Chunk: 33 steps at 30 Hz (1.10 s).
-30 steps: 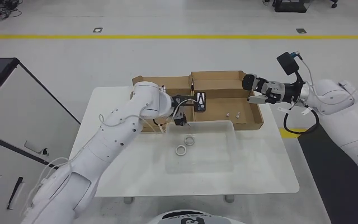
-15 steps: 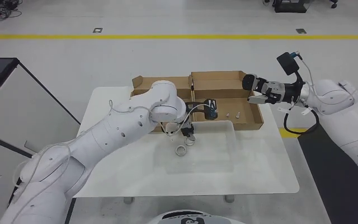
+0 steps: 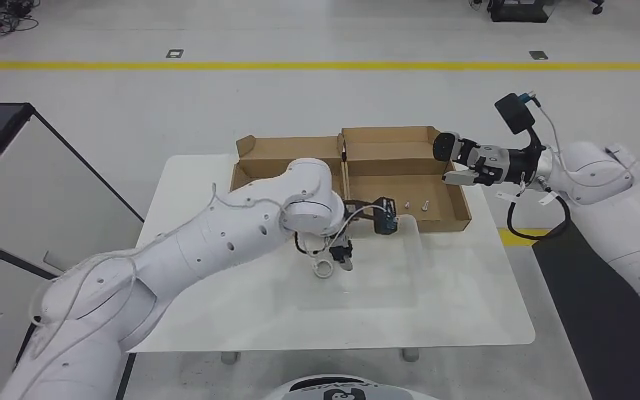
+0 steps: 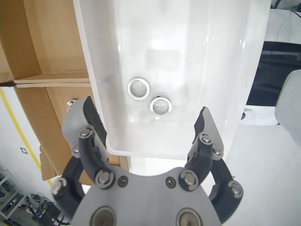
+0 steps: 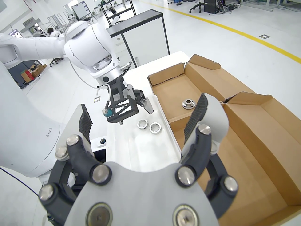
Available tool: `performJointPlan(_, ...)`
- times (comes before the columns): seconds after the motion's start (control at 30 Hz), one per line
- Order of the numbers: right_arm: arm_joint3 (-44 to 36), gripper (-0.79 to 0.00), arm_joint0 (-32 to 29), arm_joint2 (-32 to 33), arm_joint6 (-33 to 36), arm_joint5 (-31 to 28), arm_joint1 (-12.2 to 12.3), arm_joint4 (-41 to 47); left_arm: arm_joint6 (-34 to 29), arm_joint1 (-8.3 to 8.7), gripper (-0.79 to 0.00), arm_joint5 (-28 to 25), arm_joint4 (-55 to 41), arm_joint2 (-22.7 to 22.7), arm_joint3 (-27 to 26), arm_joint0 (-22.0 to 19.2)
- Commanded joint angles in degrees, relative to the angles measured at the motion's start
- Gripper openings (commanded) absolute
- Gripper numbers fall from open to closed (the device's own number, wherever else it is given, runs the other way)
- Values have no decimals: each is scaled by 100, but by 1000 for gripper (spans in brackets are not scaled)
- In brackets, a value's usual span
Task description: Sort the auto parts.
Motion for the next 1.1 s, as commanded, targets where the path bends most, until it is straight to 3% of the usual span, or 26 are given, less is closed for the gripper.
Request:
performJointPlan(0.0,0,0,0,0,0,0,0,0,2,-36,-329,-1,-59,127,46,-50)
performJointPlan(0.2,0,0,0,0,0,0,0,0,-47,-183,-323,48,5,410,299,-110)
performJointPlan(0.4,0,0,0,0,0,0,0,0,-1,-304,-397,16,136,533,513,-71)
performJointPlan(0.67,0,0,0,0,0,0,0,0,386,-443,-449,100,808,665,839,75)
performJointPlan(1.07,0,0,0,0,0,0,0,0,452,-623,-502,248,1439,754,1120,230)
